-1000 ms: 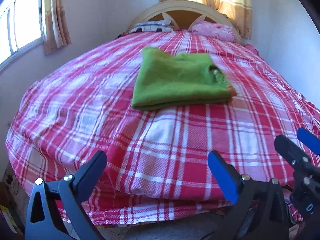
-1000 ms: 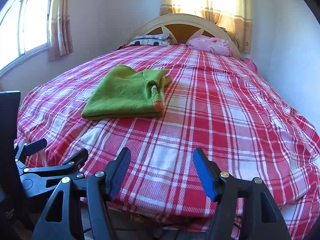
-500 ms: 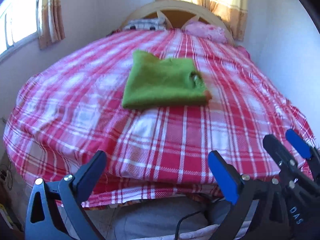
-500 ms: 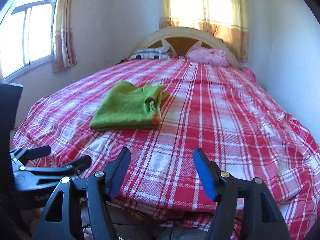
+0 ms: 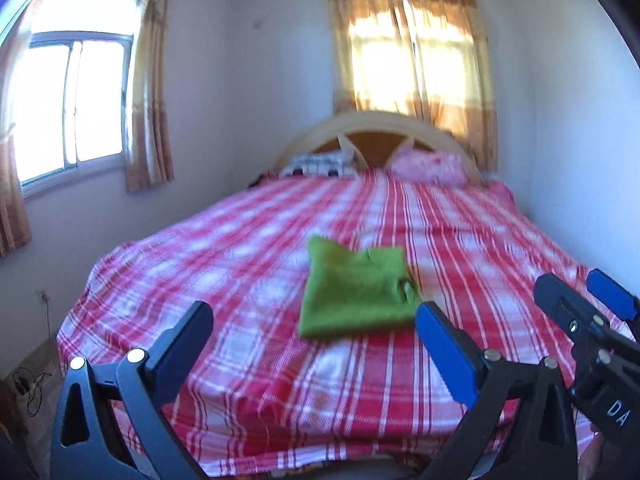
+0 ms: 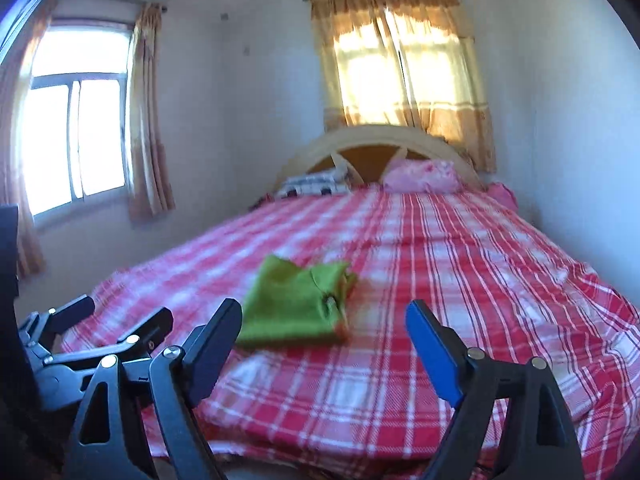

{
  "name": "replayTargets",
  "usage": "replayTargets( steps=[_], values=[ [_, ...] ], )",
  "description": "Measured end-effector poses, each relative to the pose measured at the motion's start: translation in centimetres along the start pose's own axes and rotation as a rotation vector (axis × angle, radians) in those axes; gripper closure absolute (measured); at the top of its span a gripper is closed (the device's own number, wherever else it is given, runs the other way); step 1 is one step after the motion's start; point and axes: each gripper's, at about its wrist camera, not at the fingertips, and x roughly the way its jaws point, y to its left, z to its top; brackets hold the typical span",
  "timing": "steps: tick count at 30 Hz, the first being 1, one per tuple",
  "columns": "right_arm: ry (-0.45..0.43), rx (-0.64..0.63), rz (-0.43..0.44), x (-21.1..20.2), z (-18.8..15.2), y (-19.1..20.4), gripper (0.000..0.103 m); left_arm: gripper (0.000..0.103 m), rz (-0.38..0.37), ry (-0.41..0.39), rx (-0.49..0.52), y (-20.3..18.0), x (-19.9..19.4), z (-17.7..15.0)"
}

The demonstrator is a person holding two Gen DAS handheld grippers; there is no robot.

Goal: Fold small clothes

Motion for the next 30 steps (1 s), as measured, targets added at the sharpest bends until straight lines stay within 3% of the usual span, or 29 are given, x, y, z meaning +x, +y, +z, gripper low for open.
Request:
replayTargets(
  steps=[7, 14, 21, 30],
  values=[
    [-0.148, 0.018, -0.016, -0.8, 3.0, 1.8, 0.014, 0.0, 0.054, -0.102, 0.029, 0.9, -1.1, 1.7],
    [-0.211, -0.036, -0.107, -1.4, 2.4, 3.6, 0.013, 0.0, 0.056, -0.104, -0.039, 2.3, -0.6, 1.7],
    [-0.162, 0.002, -0.117, -1.0, 2.3, 2.5, 0.013, 0.0, 0.049, -0.109, -0.084, 2.5, -0.8, 1.3],
    [-0.159, 0.017, -0.13, -1.0, 1.9, 1.6, 0.013, 0.0, 0.058, -0.117, -0.013, 0.6, -1.4, 1.0]
  ],
)
